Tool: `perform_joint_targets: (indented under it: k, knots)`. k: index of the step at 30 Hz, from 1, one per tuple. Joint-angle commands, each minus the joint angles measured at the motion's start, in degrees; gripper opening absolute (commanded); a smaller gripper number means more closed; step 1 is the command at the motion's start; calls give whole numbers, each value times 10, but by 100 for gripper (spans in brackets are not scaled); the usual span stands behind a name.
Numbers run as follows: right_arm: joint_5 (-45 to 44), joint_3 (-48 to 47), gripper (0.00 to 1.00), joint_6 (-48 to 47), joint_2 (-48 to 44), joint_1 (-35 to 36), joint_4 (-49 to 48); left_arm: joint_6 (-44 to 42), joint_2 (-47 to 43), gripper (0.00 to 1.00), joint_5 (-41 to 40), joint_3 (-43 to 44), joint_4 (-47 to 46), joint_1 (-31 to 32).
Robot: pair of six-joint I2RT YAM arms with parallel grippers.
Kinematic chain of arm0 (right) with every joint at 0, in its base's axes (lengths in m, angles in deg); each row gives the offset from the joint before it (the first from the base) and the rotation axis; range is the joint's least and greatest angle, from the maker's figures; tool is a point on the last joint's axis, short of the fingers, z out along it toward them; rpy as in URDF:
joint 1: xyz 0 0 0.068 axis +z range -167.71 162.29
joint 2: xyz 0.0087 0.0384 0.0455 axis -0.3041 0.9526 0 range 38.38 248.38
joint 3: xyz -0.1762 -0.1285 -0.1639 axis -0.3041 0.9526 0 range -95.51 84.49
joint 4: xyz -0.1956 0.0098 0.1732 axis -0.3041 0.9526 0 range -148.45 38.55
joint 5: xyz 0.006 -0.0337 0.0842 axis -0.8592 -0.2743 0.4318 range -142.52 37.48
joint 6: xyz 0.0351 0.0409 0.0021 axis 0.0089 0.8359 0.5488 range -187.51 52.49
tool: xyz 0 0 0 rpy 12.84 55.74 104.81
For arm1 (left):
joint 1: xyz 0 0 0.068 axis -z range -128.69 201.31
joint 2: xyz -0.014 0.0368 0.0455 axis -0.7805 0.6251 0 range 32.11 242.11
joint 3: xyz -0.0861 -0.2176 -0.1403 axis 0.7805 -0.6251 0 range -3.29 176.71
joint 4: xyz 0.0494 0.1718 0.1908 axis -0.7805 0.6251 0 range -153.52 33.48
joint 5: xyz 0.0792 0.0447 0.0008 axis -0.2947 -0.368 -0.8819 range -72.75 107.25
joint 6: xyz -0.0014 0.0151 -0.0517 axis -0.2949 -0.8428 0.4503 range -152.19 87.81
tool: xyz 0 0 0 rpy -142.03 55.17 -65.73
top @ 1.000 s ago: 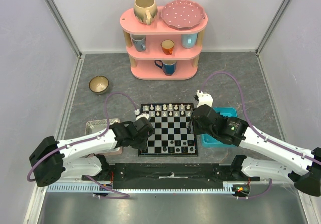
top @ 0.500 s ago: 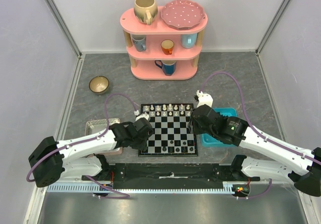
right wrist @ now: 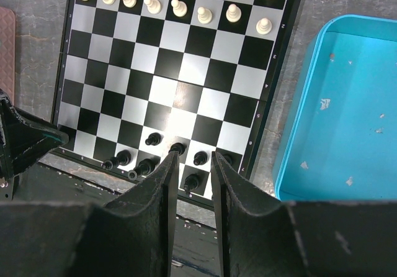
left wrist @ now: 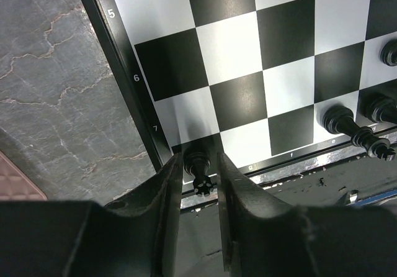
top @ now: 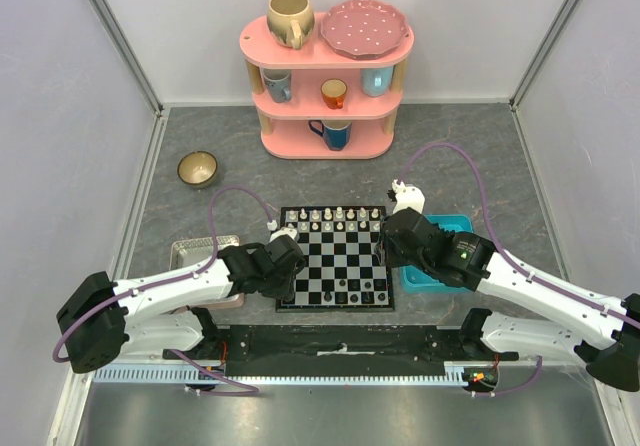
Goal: Set up the chess pieces on the board
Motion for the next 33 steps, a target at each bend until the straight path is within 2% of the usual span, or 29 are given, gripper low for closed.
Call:
perform_joint_targets:
  k: [1, 33]
  knots:
    - [-4, 0, 34, -3, -4, -3, -8, 15, -12, 35, -7, 4, -7, 5]
    - [-4, 1, 34, -2, -3, -4, -10, 12, -15, 35, 19, 0, -28, 5]
